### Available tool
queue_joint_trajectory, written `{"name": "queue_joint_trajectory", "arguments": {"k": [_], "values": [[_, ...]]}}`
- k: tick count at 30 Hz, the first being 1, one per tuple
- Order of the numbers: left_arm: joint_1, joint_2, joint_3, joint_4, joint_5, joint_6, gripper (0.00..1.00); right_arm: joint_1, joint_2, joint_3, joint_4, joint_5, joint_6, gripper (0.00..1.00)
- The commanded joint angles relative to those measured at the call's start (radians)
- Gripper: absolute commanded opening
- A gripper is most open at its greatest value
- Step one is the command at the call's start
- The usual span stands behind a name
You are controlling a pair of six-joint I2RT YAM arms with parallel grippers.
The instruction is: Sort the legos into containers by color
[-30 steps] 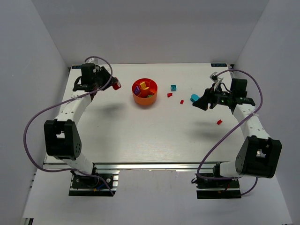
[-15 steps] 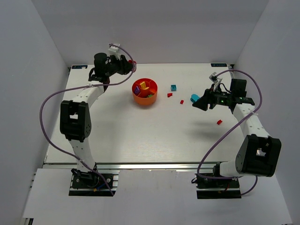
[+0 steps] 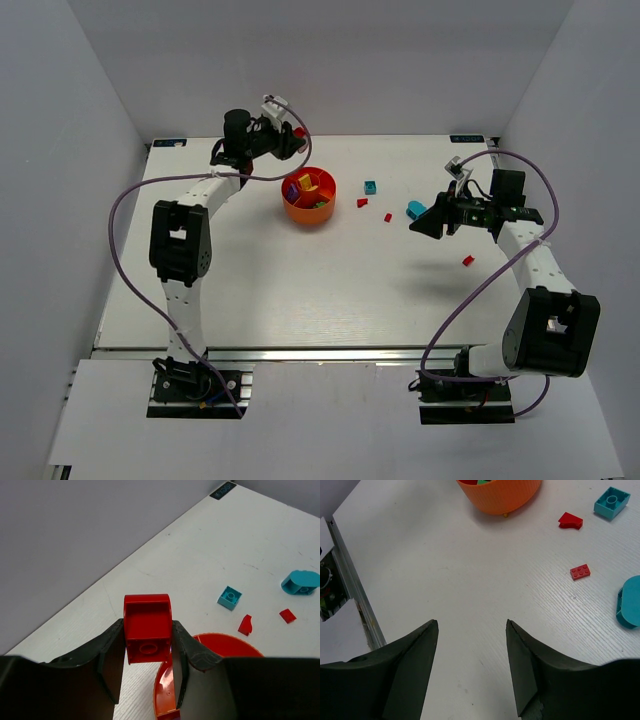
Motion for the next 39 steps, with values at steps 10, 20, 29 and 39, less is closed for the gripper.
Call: {"name": "queue_joint_trajectory", "arguments": {"k": [10,20,29,39], "values": [[-0.027,-0.008,-0.012,-0.076,0.078,0.113,0.03,-0.009,-0.024,0.008,-0.008,-0.040,-0.020,0.62],[-0.027,-0.008,-0.029,-0.138,0.066,0.146,0.07,-0.012,-0.020,0.005,-0.005,-0.041,-0.020,0.62],[-0.027,-0.021,-0.066,-0.155,0.081,0.157,0.22,-0.012,-0.025,0.004,-0.002,-0.040,-0.017,0.62],[-0.027,-0.047,-0.082,-0.184,0.069,0.173,0.51,-0.015,-0.024,0.001,0.000,-0.040,-0.015,0.62]]}}
